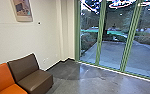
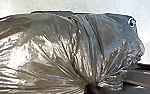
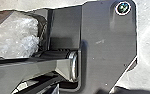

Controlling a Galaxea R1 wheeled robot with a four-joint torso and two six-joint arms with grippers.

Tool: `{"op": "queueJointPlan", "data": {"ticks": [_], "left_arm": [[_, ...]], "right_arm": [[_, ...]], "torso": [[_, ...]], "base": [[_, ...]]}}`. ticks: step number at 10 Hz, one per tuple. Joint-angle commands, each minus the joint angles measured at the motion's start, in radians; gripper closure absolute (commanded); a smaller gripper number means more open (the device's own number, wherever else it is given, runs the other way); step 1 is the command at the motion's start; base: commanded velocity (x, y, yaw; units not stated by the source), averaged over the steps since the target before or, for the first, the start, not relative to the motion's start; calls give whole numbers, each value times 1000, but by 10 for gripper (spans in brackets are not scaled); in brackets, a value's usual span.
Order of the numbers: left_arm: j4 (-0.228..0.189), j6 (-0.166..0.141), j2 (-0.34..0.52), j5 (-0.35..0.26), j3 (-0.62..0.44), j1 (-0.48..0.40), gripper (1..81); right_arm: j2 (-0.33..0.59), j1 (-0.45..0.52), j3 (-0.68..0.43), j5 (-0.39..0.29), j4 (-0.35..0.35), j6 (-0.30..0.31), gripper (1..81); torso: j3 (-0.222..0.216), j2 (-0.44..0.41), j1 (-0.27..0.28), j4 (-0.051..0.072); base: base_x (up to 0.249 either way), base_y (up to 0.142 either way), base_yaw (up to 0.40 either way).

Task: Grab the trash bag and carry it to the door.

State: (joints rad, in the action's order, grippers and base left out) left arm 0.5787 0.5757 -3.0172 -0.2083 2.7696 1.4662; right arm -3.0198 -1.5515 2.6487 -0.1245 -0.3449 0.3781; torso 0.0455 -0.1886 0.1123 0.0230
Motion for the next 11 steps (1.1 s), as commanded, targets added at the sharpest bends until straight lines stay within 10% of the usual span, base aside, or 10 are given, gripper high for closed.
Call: {"op": "queueJointPlan", "data": {"ticks": [1, 11], "left_arm": [[-2, 9, 1, -77, 2, -60, 811], [-2, 9, 3, -77, 2, -60, 811]], "right_arm": [[-6, 46, -4, -55, -13, -2, 10], [-7, 44, 0, -54, -11, -2, 10]], "torso": [[0, 0, 0, 0], [0, 0, 0, 0]], "base": [[0, 0, -338], [0, 0, -338]]}}
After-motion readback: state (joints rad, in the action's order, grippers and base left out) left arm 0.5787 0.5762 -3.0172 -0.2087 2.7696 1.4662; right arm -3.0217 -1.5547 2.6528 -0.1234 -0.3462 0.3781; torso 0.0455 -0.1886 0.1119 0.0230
